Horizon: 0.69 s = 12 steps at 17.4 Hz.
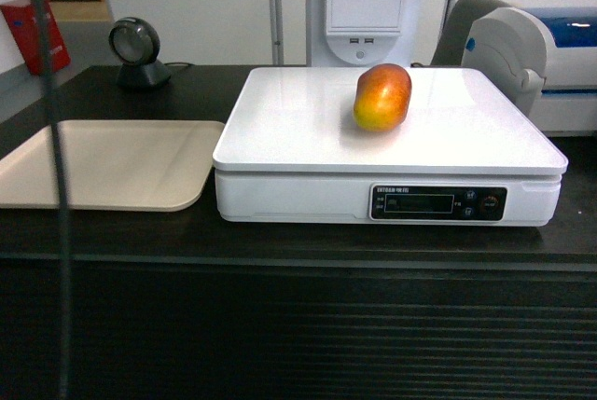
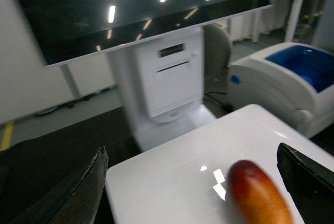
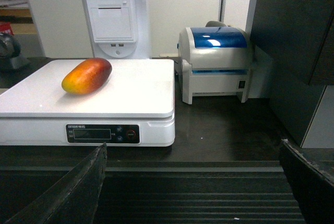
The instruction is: Place dark red mango on scale at checkout
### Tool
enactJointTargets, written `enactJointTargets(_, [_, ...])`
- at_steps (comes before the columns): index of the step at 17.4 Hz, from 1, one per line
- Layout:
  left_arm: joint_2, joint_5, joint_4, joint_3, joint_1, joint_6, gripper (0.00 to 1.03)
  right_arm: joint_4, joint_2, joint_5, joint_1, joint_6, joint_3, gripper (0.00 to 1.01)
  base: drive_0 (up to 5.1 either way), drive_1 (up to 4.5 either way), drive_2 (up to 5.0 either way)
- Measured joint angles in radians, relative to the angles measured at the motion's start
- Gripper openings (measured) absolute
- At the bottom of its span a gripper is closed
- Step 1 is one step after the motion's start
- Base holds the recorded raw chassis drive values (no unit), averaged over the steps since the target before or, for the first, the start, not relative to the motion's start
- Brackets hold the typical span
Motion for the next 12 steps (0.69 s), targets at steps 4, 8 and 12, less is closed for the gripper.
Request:
enactJointTargets(4, [-0.079, -0.003, 0.035, -0.102, 0.097, -0.025, 0.98, 0.000, 0.000, 0.000, 0.000, 0.000, 0.000, 0.98, 0.0, 0.00, 0.0])
enactJointTargets(8, [-0.249, -0.010, 0.063, -0.292, 0.253, -0.047, 0.98, 0.000, 0.000, 0.000, 0.000, 0.000, 0.000, 0.98, 0.0, 0.00, 0.0])
enactJointTargets(12, [-0.511, -0.111, 0.164, -0.555, 0.331, -0.079, 0.78, 0.000, 0.000, 0.000, 0.000, 0.000, 0.000, 0.98, 0.0, 0.00, 0.0])
